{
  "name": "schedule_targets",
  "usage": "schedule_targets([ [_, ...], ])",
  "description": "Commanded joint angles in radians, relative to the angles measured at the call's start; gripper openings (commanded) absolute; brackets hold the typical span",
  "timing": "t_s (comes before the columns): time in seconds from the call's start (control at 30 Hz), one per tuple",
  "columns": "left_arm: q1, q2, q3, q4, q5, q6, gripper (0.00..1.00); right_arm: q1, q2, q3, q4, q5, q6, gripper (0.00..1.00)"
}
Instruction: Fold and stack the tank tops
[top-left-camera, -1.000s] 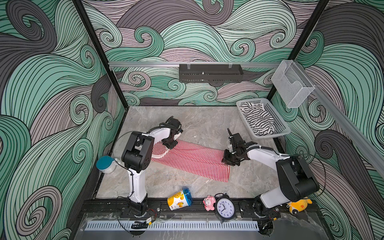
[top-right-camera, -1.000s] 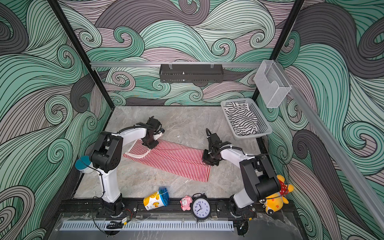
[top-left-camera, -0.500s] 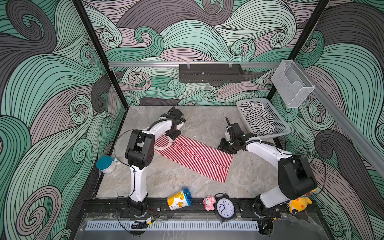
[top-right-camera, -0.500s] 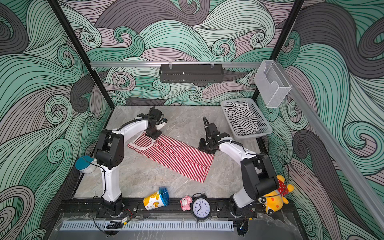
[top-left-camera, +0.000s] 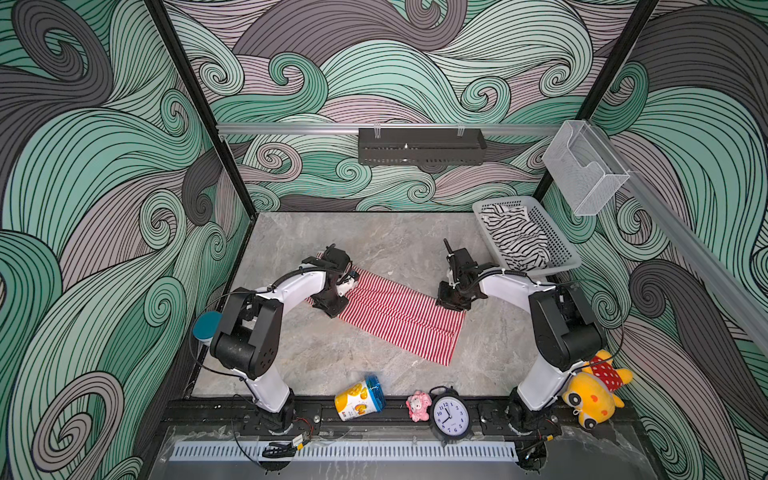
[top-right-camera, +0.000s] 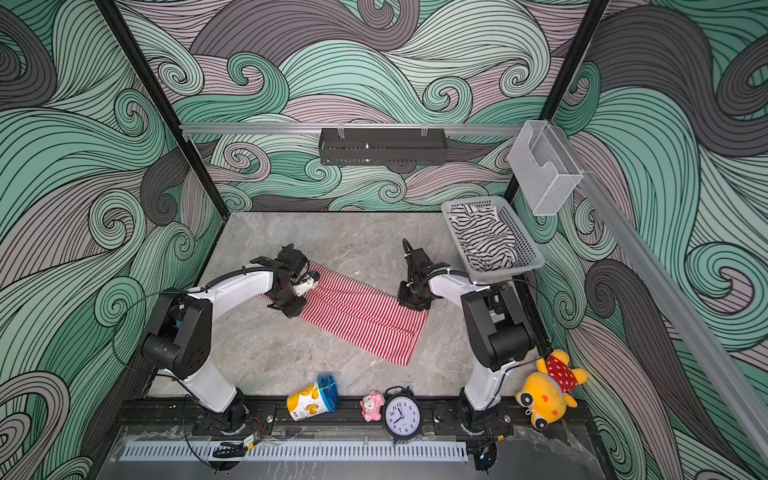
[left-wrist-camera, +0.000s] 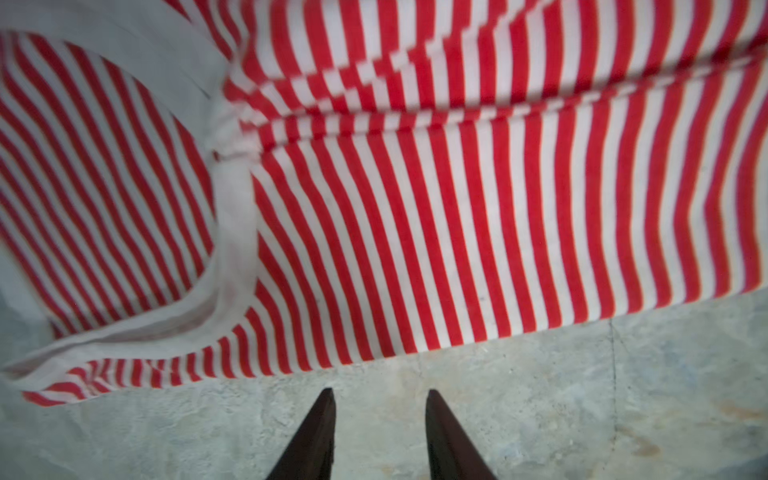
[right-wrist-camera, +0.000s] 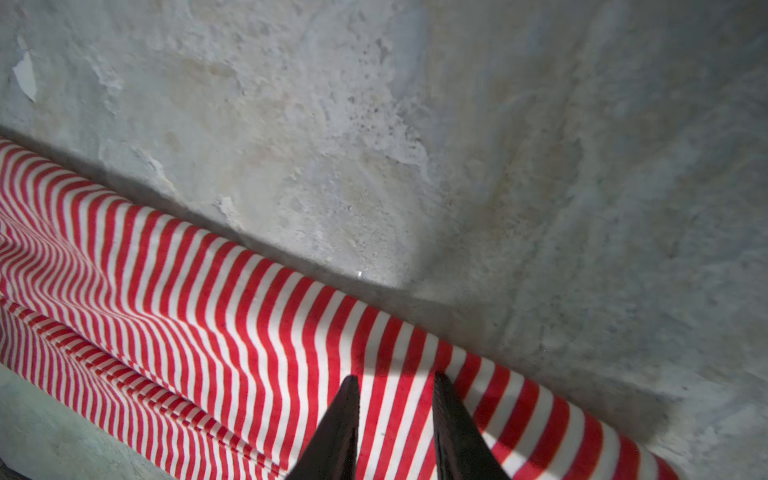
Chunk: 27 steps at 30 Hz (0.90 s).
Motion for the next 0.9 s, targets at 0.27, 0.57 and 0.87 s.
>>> schedule_targets([
  [0.27,-0.012,0.105,0.035,0.049,-0.059,-0.013,0.38,0.005,-0.035,-0.12,0.007,0.014,0.023,0.31],
  [0.57,-0.01,0.252,0.167,0.041,-0.1,0.04,0.37,0.014,-0.093,-0.197,0.022,0.014,0.067,0.31],
  [0.87,-0.008,0.466,0.456,0.032,-0.192,0.116,0.37,0.052,-0.175,-0.305,0.052,0.029,0.173,0.31],
])
